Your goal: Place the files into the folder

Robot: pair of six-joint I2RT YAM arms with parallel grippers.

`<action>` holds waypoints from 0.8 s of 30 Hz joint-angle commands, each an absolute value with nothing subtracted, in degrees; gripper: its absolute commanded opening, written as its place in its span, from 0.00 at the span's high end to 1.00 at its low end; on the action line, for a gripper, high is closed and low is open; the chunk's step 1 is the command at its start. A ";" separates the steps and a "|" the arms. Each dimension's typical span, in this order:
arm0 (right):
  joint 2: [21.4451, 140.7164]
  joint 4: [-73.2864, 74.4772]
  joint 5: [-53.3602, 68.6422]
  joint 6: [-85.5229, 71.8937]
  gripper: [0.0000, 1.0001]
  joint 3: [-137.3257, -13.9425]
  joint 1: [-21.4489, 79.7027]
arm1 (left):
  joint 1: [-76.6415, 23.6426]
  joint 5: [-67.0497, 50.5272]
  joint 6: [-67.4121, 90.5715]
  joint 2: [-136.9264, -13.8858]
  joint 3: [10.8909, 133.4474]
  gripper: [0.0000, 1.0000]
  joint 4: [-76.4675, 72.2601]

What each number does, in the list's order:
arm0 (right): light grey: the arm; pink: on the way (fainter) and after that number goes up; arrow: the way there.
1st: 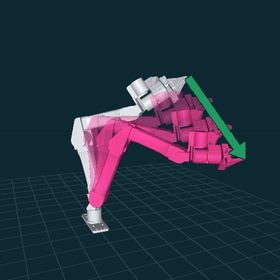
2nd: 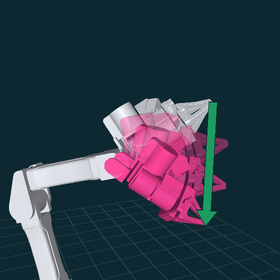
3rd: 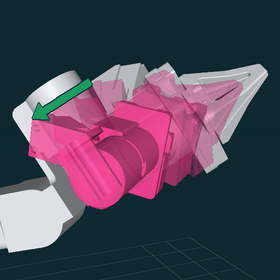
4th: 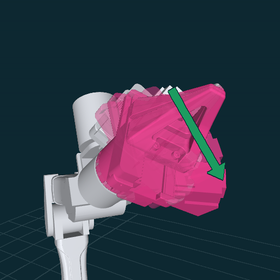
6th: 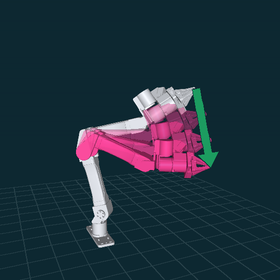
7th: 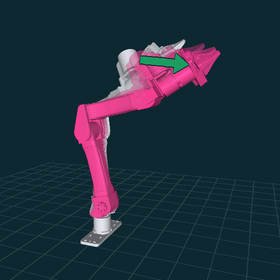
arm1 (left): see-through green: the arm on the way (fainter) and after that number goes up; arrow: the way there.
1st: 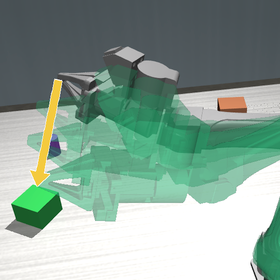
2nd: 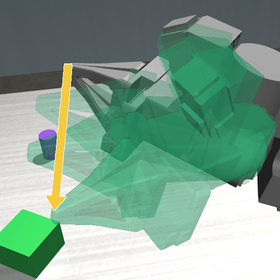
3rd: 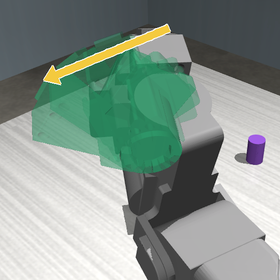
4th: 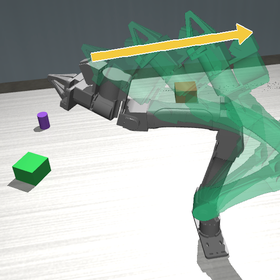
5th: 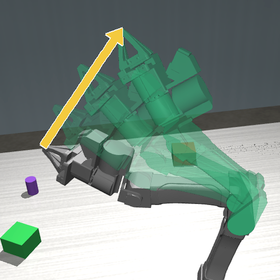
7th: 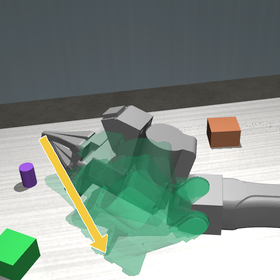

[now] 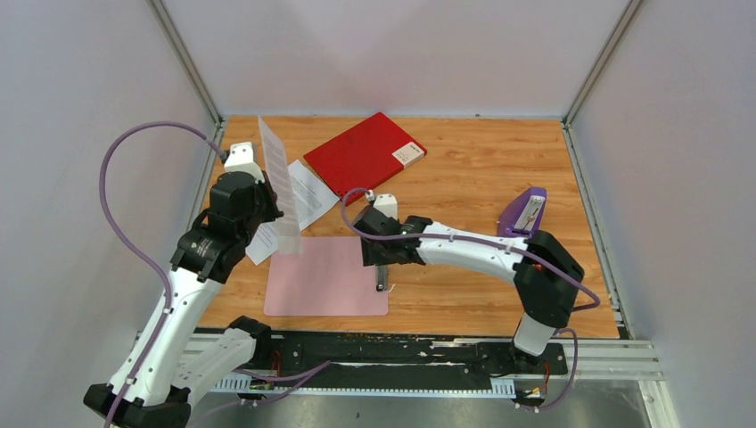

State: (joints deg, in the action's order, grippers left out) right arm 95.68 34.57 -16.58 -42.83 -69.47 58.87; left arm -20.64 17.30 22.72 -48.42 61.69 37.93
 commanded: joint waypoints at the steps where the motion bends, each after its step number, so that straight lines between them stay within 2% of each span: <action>1: 102.27 39.66 -21.05 -45.08 0.53 -76.54 60.67 | -20.20 20.80 24.48 -47.45 58.91 1.00 37.15; 7: 107.79 40.70 -21.29 -45.57 0.55 -78.02 61.92 | -20.13 23.29 24.58 -45.55 55.63 1.00 37.24; 15: 109.94 40.86 -23.33 -45.36 0.62 -76.04 61.79 | -20.09 19.13 23.71 -45.57 55.61 1.00 37.02; 20: 109.35 39.03 -23.03 -44.00 0.70 -72.99 60.41 | -20.09 13.16 22.49 -46.56 56.19 1.00 37.53; 24: 107.14 37.76 -22.53 -42.29 0.75 -69.67 58.52 | -20.10 3.07 16.87 -47.97 57.58 1.00 37.52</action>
